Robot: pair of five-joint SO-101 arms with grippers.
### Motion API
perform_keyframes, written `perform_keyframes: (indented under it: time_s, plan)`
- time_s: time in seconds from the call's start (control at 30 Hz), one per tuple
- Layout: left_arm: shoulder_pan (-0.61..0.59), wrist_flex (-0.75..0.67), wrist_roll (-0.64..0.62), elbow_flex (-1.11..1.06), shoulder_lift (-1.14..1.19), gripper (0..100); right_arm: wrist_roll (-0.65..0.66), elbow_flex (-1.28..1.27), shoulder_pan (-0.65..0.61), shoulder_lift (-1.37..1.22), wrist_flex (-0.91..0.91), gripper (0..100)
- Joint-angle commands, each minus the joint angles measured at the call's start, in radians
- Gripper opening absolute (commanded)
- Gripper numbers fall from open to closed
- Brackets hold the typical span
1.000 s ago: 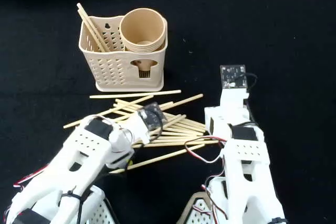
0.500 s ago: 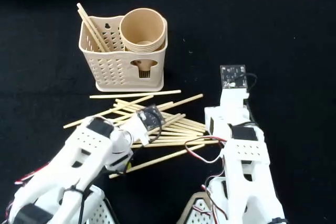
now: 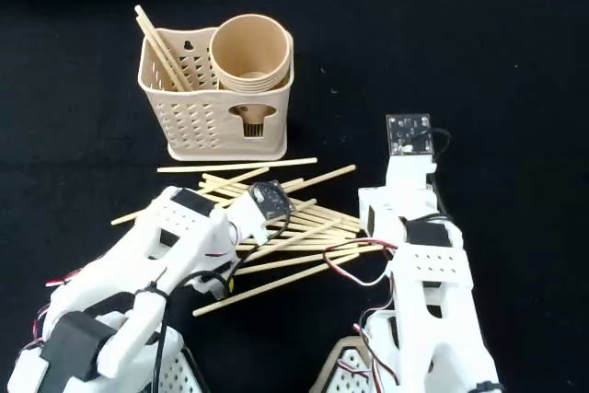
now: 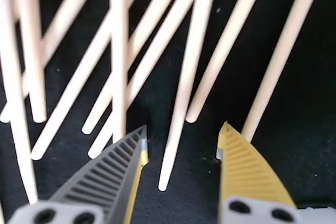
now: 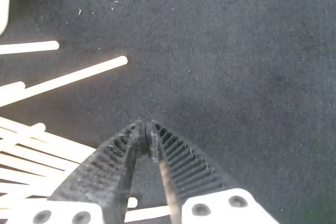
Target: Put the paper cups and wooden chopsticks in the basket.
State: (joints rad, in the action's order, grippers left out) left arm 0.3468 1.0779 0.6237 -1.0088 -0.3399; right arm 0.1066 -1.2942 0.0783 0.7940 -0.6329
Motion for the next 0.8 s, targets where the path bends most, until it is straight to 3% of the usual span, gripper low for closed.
perform_keyframes:
  time_s: [0.0,0.1,0.3,0.6,0.77]
  plan:
    - [0.004,0.006,0.003,0.027,0.002,22,-0.002,0.002,0.006,0.019,0.020,2.5]
    - [0.005,0.006,0.003,0.027,0.002,20,-0.002,0.002,0.006,0.019,0.020,2.5]
    - [0.093,0.043,0.003,0.027,0.002,3,-0.002,0.004,0.006,0.019,0.020,2.5]
    - [0.255,0.063,-0.091,0.025,-0.028,3,0.000,0.004,0.009,0.019,0.020,2.5]
    - [0.271,0.120,-0.107,0.031,-0.146,3,0.000,0.004,0.009,0.019,0.020,2.5]
